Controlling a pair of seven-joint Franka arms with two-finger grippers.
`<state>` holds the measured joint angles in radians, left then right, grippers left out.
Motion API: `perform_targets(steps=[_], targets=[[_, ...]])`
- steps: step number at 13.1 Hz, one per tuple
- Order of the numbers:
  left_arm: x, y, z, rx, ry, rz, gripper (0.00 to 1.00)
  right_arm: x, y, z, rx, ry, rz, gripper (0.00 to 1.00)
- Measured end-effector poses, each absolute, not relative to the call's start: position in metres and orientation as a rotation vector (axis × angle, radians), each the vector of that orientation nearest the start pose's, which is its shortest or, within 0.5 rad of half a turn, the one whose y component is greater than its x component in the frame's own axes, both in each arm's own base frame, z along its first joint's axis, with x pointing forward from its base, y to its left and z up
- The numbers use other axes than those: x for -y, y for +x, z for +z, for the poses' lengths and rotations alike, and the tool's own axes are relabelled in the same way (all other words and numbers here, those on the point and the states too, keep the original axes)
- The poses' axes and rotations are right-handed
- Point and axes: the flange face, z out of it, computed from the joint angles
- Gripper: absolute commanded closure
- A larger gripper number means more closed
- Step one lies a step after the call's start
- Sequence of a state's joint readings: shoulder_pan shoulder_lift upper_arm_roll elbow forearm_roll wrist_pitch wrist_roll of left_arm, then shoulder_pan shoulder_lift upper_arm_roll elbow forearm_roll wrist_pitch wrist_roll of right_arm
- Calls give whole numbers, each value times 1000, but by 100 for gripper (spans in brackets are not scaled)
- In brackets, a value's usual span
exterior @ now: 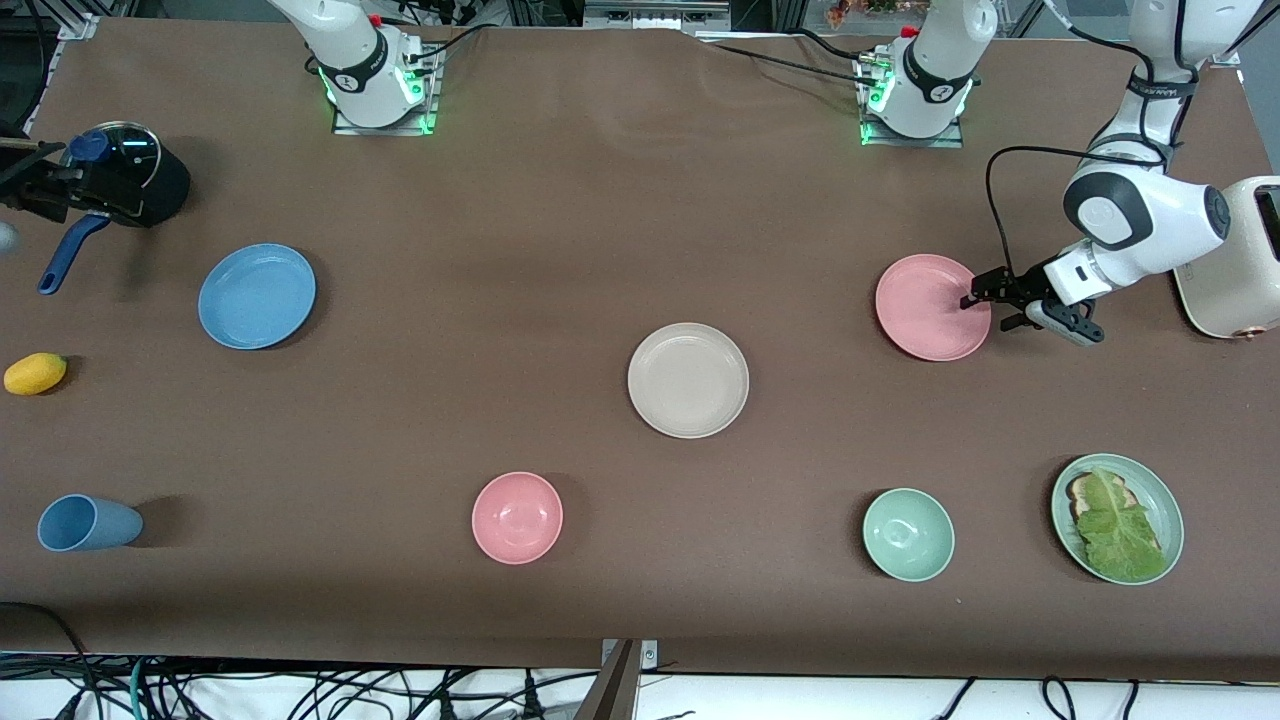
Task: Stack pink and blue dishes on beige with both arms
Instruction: 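Close the left gripper on the pink plate's rim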
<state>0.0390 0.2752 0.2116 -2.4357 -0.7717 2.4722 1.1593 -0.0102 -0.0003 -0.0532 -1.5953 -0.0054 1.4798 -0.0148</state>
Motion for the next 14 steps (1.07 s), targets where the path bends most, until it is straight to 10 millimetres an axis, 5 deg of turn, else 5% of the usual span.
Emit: perform_targets(steps=[2,6,14], targets=[[-122,443,173,-397,-3516,-122,11,35,542,606,-76,-3136,181,0],[-125,441,170,-373,-3522,-114,100,35,542,606,-76,-3136,181,0],[-131,439,169,-355,-3522,-114,100,35,542,606,-76,-3136,183,0]])
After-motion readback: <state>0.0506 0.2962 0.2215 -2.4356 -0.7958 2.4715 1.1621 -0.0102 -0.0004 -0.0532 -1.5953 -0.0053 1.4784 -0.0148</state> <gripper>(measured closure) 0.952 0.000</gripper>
